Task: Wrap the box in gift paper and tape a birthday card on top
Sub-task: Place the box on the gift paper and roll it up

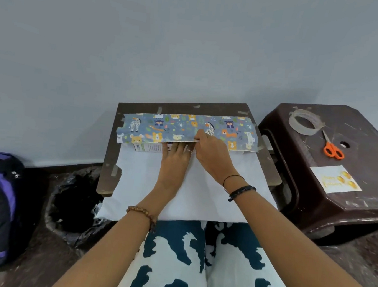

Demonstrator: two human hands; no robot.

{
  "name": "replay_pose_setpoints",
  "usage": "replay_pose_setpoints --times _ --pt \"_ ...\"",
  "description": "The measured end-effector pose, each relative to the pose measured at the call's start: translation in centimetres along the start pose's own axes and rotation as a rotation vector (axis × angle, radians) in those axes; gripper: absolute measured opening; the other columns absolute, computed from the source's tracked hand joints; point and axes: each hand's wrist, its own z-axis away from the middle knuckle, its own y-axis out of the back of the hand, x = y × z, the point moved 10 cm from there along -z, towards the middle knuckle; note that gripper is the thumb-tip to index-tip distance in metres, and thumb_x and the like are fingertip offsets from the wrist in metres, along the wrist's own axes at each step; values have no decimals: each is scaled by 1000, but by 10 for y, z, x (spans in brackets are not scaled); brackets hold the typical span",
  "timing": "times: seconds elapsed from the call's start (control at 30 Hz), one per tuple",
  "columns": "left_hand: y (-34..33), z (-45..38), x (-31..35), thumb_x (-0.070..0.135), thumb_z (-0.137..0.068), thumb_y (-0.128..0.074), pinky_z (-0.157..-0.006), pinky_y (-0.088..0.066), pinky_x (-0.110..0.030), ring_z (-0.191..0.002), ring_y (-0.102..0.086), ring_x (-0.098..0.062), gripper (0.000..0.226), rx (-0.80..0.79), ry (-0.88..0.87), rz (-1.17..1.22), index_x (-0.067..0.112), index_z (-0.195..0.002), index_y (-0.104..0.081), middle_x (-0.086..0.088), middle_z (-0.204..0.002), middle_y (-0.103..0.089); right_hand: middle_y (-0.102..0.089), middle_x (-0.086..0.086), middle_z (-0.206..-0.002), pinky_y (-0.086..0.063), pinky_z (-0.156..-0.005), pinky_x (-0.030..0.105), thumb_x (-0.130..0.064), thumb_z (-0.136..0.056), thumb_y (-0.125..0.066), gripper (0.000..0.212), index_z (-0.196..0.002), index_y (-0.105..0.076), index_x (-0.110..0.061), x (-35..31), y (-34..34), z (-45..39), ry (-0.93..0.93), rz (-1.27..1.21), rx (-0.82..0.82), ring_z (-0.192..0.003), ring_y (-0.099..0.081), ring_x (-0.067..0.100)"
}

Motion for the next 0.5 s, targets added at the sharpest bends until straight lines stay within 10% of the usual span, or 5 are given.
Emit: replay_pose_setpoints --times 0.2,0.5 --pt "-26 48 6 -13 -89 -31 -116 -6 -41 -145 -5 -25 73 -300 -74 130 12 -150 0 -8 -157 7 -59 6 -56 -47 -46 24 0 -52 -84 31 -70 -60 -6 -15 12 8 121 159 151 -44 -56 21" --pt "-5 45 8 -3 -86 -47 -88 -44 -43 -104 -56 -35 59 -187 19 253 1 -143 -30 -15 -150 -30 -60 5 -62 -49 -52 29 0 -66 -76 20 -76 -60 -8 -32 24 34 193 132 289 -51 -58 22"
